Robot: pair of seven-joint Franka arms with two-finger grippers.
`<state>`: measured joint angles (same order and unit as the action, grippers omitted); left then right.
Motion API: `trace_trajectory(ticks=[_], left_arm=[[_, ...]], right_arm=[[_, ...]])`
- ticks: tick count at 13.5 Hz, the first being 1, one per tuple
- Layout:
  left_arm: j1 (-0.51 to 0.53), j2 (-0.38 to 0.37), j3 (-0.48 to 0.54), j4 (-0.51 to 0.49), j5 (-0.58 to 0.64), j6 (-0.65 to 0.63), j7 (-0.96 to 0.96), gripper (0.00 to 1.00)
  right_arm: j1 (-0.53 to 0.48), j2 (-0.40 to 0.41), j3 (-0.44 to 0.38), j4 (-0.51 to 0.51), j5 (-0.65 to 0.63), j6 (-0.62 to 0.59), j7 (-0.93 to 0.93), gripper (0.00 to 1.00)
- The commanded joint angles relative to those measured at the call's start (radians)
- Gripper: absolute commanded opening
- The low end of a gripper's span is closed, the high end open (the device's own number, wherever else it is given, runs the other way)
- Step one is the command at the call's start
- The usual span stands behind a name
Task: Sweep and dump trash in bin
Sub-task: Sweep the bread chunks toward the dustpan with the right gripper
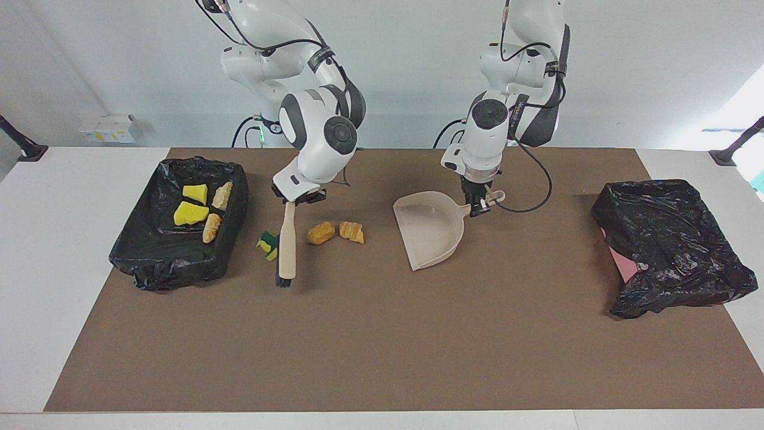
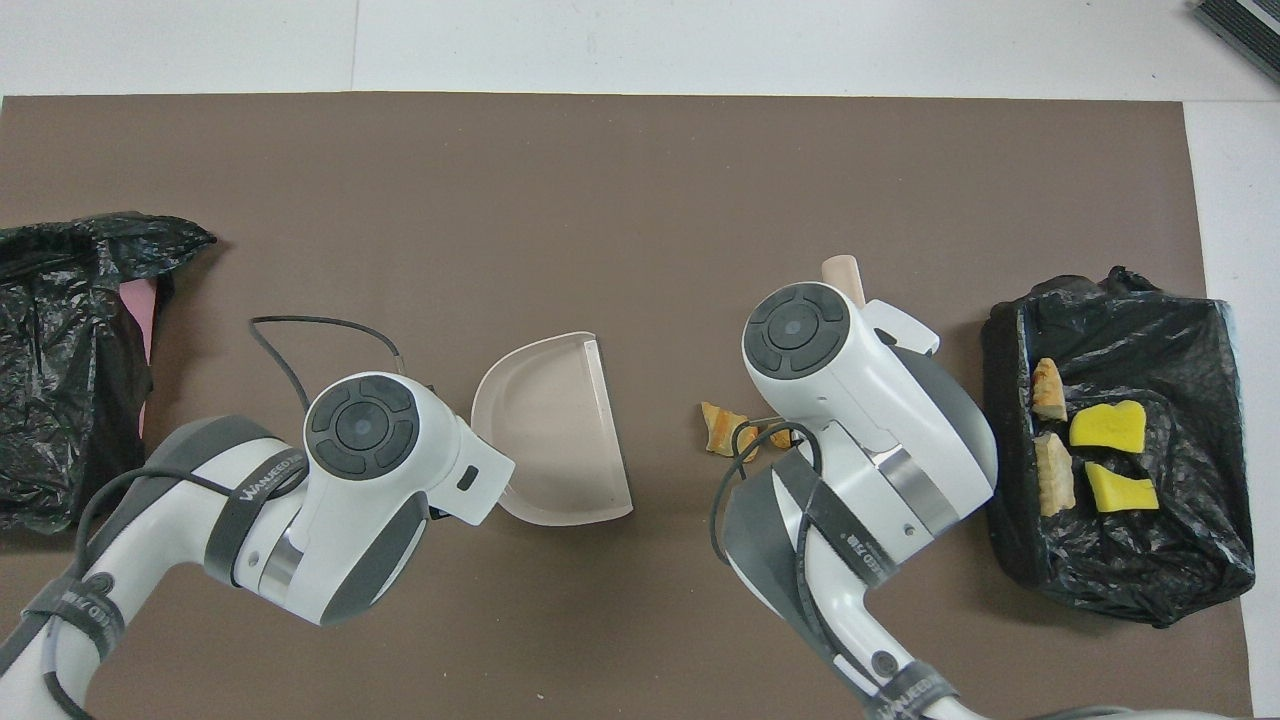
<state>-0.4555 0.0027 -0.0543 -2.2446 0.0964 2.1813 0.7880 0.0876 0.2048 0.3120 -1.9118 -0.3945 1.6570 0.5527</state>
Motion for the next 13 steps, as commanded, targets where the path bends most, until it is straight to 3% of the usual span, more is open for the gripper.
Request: trace_trajectory(ticks=[1,4,7,13], left_arm=[[-0.045,-0.033,0.010,-0.039,0.022,0.014,-0.099,0.00],[-0.052,-0.035,0.010,-0.040,0.022,0.014,-0.112,0.00],[-0.052,-0.035,0.010,-0.040,0.022,0.014,-0.112,0.00],[-0.052,-0.038,0.010,-0.047,0.022,0.014,-0.112,0.00]], right_arm=[[-0.031,-0.054,0.007,-0.099,-0.030,0.066,-0.026,0.00],[-0.067,-0.054,0.009,-0.108,-0.101,0.072,-0.063,0.00],[-0.109,-0.091,0.012,-0.189,-0.098,0.110,-0.112,0.00],[-0.100,-0.146,0.015,-0.273,0.101,0.124,-0.252,0.00]])
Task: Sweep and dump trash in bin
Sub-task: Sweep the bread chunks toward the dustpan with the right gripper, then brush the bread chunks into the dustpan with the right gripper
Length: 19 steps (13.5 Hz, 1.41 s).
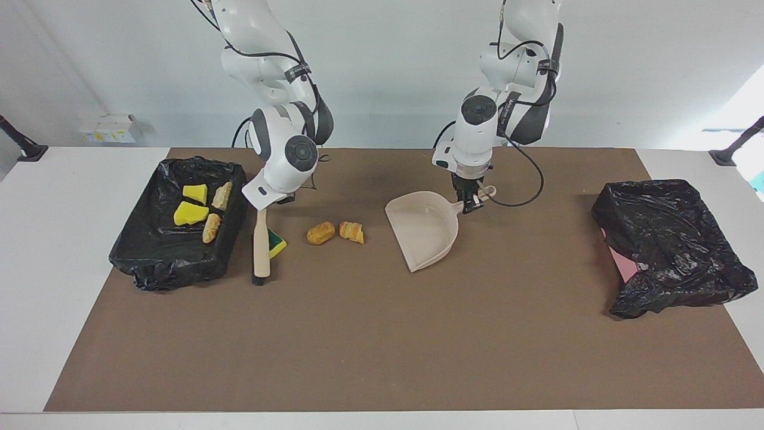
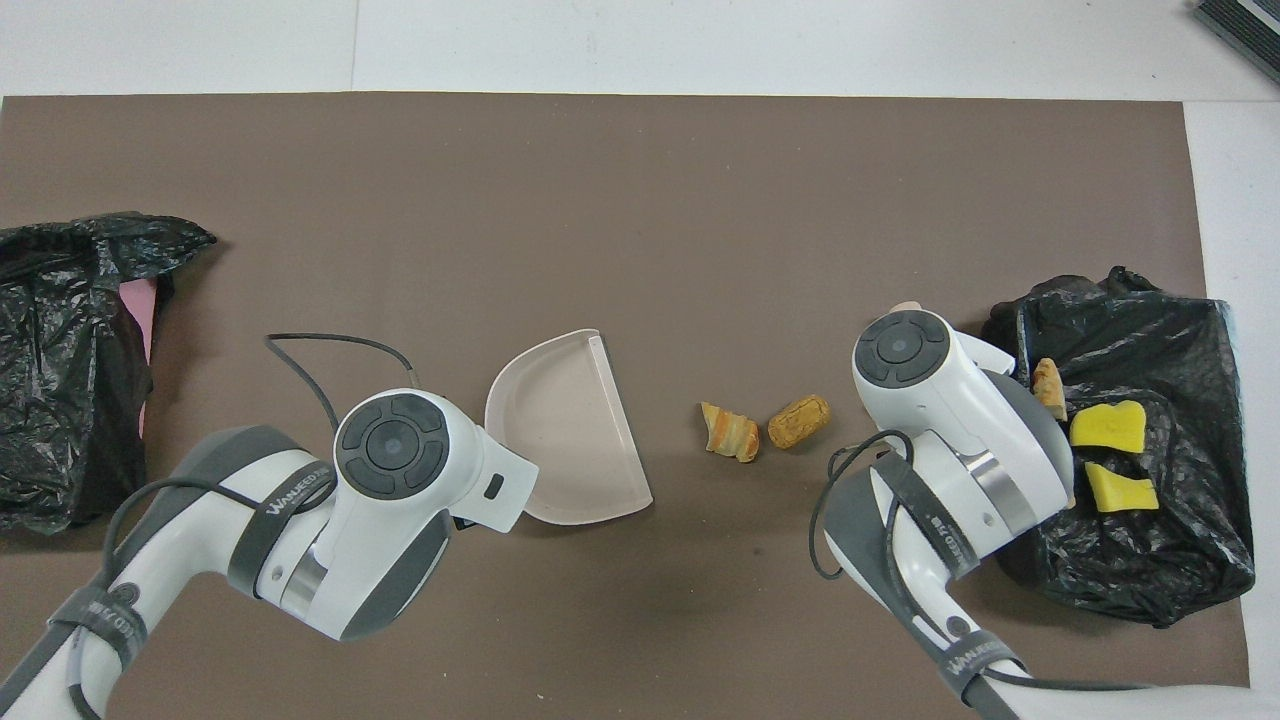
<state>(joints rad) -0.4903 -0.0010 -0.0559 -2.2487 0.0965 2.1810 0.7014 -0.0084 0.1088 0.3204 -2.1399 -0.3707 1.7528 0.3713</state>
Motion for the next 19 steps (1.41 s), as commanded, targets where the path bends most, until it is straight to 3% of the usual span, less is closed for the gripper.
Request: trace_trajectory(ticks=[1,6,9,12,17,19], left_arm=[[-0.017,-0.036,0.011,-0.043,0.022,0.014,-0.025,0.00],[-0.017,-0.036,0.011,-0.045,0.022,0.014,-0.025,0.00],[-0.024,-0.037,0.010,-0.048,0.020,0.014,-0.025,0.00],[-0.024,-0.037,0.010,-0.048,0.022,0.016,-0.026,0.00],[-0.037,-0.022,0.011,-0.072,0.022,0.062,-0.051,0.00],[-0.037,-0.022,0.011,-0.072,0.020,0.063,-0.051,0.00]], right_arm=[[0.016,-0.049,0.006,-0.043,0.158,0.031,-0.127,0.00],[0.169,-0.018,0.006,0.011,0.422,0.098,-0.106,0.00],[0.270,0.044,0.006,0.086,0.507,0.142,-0.063,0.00],[0.340,0.058,0.006,0.153,0.553,0.160,0.027,0.00],[0.334,0.072,0.005,0.337,0.620,0.068,0.109,0.00],[0.323,0.033,-0.001,0.345,0.627,0.060,0.106,0.00]])
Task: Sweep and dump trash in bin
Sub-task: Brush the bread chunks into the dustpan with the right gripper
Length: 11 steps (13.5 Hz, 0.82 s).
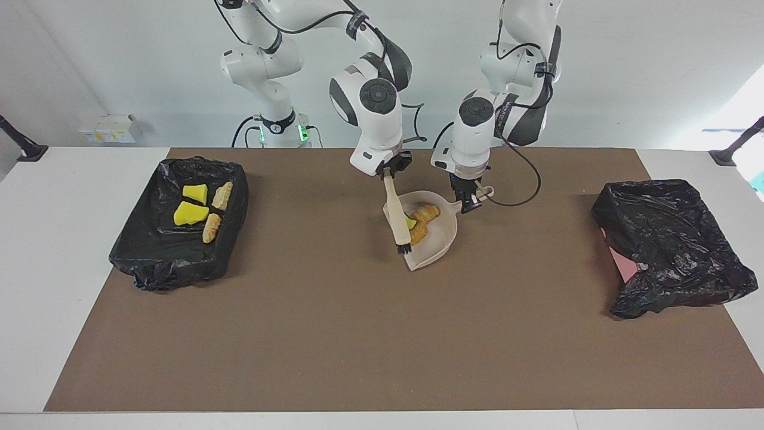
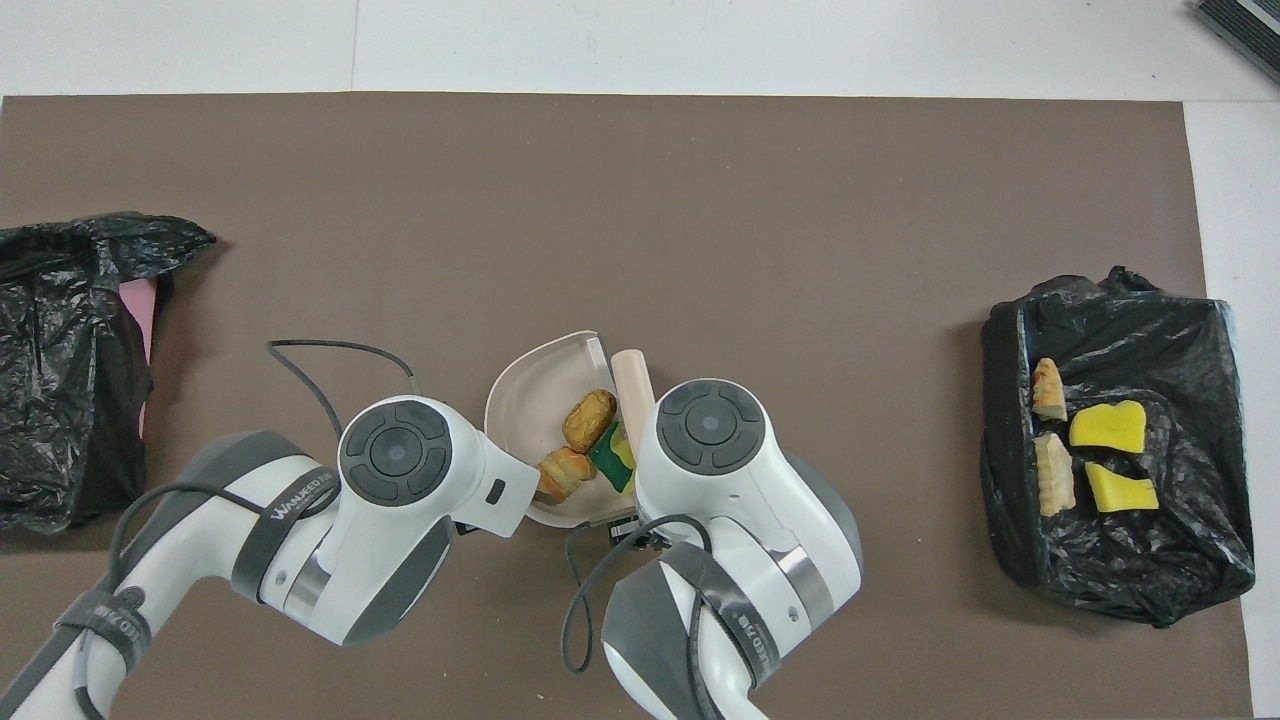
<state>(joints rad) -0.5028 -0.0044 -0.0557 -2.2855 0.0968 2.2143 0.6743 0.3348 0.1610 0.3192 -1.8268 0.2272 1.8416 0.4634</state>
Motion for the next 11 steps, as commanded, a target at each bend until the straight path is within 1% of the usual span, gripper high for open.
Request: trace_trajectory(ticks=[1,2,5,7,9,11], left_arm=[[-0.025,-0.019,0.011,-0.035,0.021,0.031,-0.024,0.00],[-0.025,-0.019,0.011,-0.035,0.021,0.033,-0.024,0.00],[-0.025,-0.019,0.011,-0.035,0.021,0.036,-0.024,0.00],[-0.023,-0.017,0.011,-0.035,0.021,0.041,-0.024,0.00],[-0.020,-0.016,0.011,-0.035,0.021,0.068,-0.022,0.00],[0.004,-0.005,0.013,-0.035,0.021,0.100,-0.010,0.00]], right_arm=[[-0.035,-0.030,-0.003,0.031,0.026,-0.044,0.006,0.00],[-0.058,-0.032,0.001,0.030,0.021,-0.057,0.005,0.00],[-0.066,-0.046,-0.003,0.003,0.000,-0.059,0.003,0.00],[-0.079,-0.086,-0.002,-0.066,-0.032,-0.052,-0.023,0.00],[-0.071,-0.142,0.000,-0.152,-0.042,-0.045,-0.029,0.00],[-0.048,-0.187,0.000,-0.207,-0.048,-0.045,-0.017,0.00]])
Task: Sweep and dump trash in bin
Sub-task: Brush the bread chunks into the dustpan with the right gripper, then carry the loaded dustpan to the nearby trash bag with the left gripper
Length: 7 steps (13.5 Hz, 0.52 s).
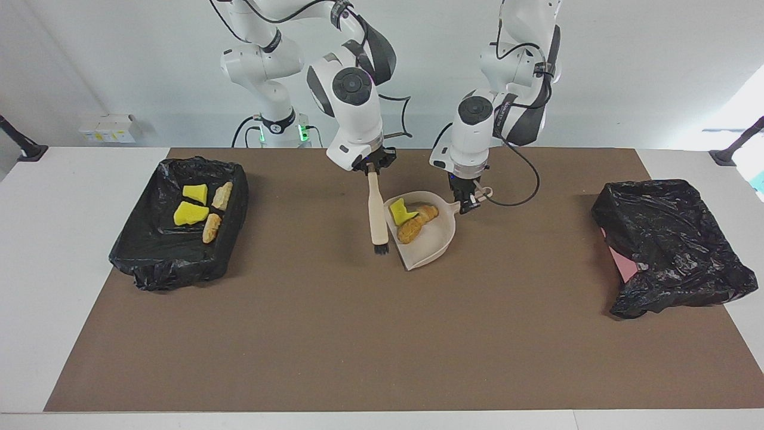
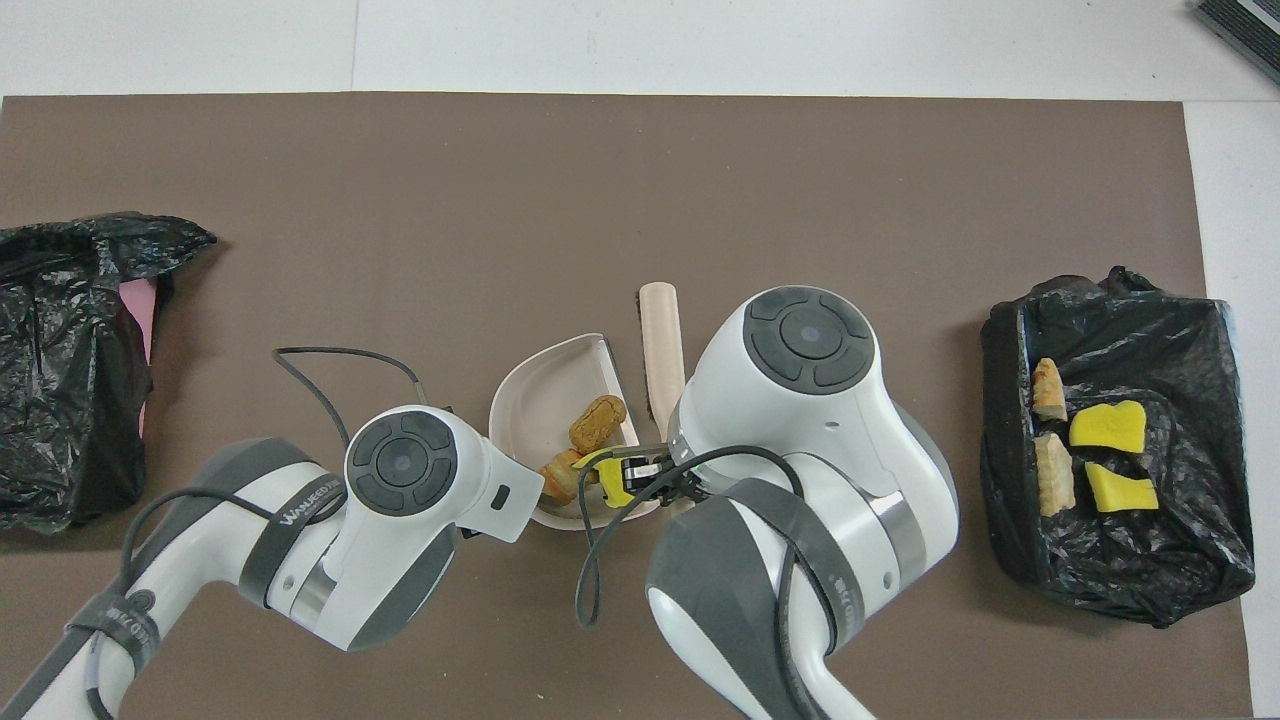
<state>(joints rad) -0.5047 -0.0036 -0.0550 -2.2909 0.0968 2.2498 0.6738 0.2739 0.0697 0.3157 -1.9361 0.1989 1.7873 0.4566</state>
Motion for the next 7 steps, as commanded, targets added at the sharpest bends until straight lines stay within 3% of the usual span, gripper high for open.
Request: trace_trajectory(ticks=[1,5,7], left_arm=[[0.033,0.000,0.010,-0.030,0.021,0.077,-0.010,0.00],[0.136,0.030,0.007,-0.019,0.011,0.122,0.050,0.00],[0.182,0.034,0.007,-0.002,-0.009,0.122,0.126,0.00]], right_arm=[[0.030,-0.114,0.003,-0.124,-0.030,0.009,0.002,0.00],[0.086,-0.224,0.008,-0.256,-0.035,0.011,0.094,0.00],[0.186,-0.261,0.010,-0.265,-0.033,-0.006,0.212,0.00]])
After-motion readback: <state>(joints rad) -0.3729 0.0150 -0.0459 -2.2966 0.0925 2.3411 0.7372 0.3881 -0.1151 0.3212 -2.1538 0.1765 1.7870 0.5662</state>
